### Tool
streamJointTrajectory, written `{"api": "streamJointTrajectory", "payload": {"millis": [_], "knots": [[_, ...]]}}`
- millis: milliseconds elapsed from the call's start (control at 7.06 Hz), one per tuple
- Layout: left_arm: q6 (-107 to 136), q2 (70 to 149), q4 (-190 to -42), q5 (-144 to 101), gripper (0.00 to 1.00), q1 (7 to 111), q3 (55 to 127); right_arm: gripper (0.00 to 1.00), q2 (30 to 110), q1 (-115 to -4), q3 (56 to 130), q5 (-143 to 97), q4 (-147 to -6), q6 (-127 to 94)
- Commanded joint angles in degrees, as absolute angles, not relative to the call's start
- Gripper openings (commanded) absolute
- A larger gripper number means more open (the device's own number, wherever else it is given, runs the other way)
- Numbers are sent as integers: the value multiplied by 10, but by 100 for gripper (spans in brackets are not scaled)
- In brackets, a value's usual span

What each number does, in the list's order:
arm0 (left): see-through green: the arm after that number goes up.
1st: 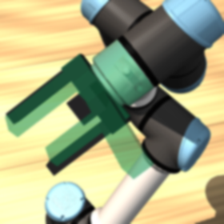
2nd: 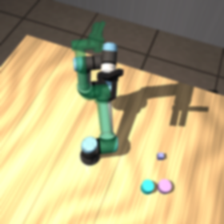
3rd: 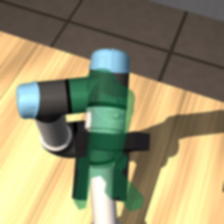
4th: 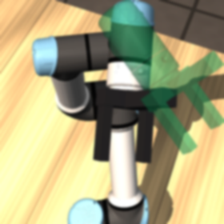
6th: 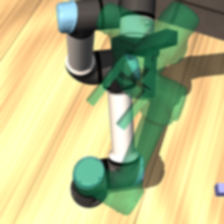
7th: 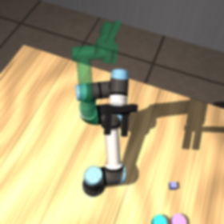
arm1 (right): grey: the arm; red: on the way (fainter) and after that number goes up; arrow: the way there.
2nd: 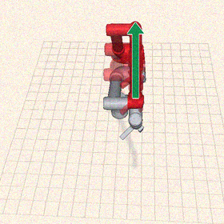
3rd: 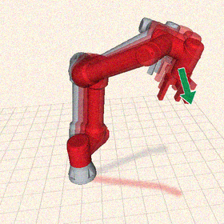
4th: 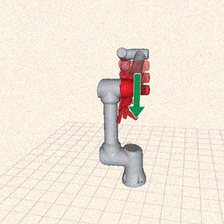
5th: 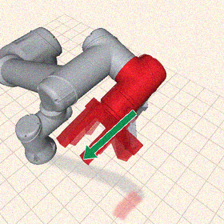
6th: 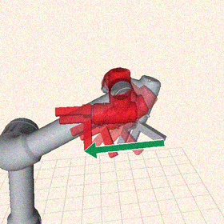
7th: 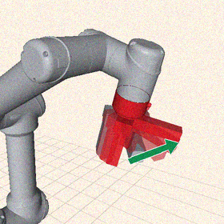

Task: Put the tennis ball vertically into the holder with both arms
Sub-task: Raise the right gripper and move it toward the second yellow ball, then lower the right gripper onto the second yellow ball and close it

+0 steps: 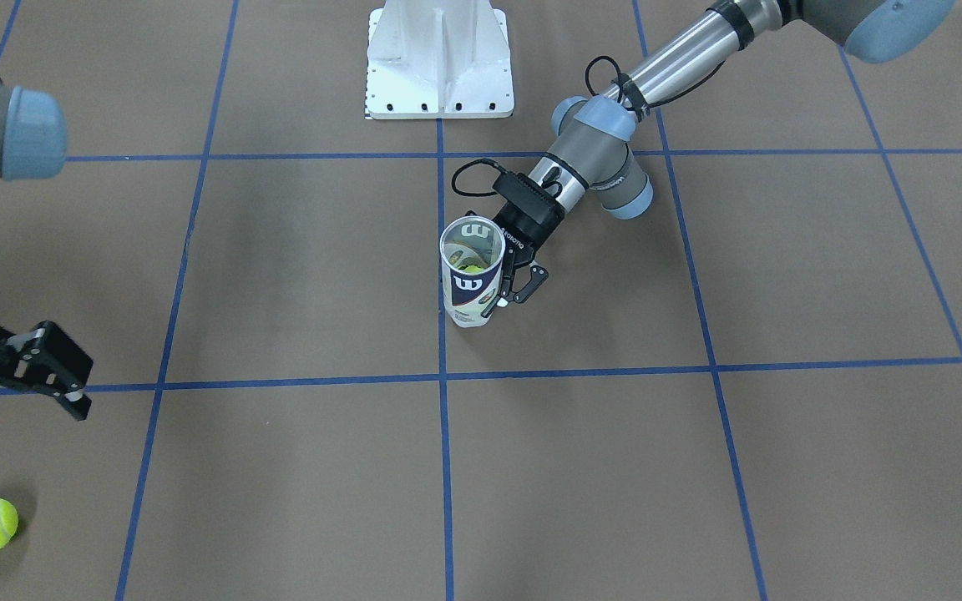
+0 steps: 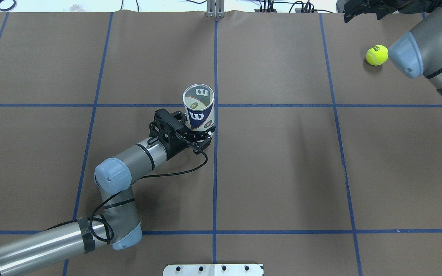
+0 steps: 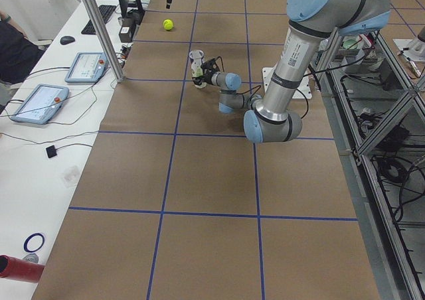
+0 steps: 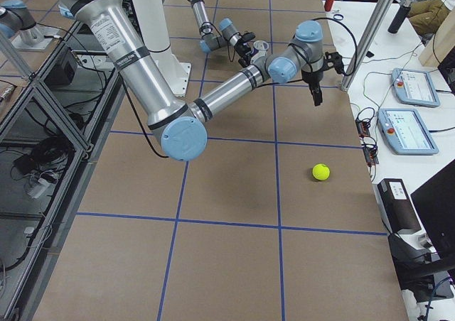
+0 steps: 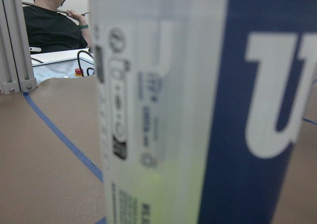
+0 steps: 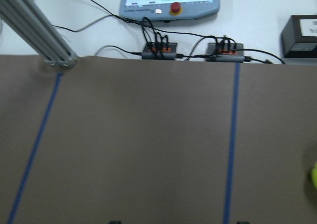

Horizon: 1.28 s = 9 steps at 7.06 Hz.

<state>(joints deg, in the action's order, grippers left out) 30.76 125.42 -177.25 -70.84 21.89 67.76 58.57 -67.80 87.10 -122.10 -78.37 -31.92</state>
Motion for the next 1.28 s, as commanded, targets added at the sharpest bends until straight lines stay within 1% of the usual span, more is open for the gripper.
{"api": "streamJointTrajectory", "payload": {"millis": [0, 142, 283, 708, 1133], "knots": [[308, 1254, -1772, -708, 77, 218, 678, 99, 613, -696, 721, -1223, -618, -243], [308, 1254, -1772, -708, 77, 218, 678, 99, 614, -694, 661, -1223, -547, -240], [308, 1254, -1772, -708, 77, 218, 678, 99, 616, -693, 644, -1223, -541, -221], [308, 1254, -1772, -708, 77, 218, 677, 99, 613, -683, 627, -1211, -540, -193], [308, 1254, -1772, -708, 77, 218, 678, 99, 596, -668, 587, -1171, -539, -191]]}}
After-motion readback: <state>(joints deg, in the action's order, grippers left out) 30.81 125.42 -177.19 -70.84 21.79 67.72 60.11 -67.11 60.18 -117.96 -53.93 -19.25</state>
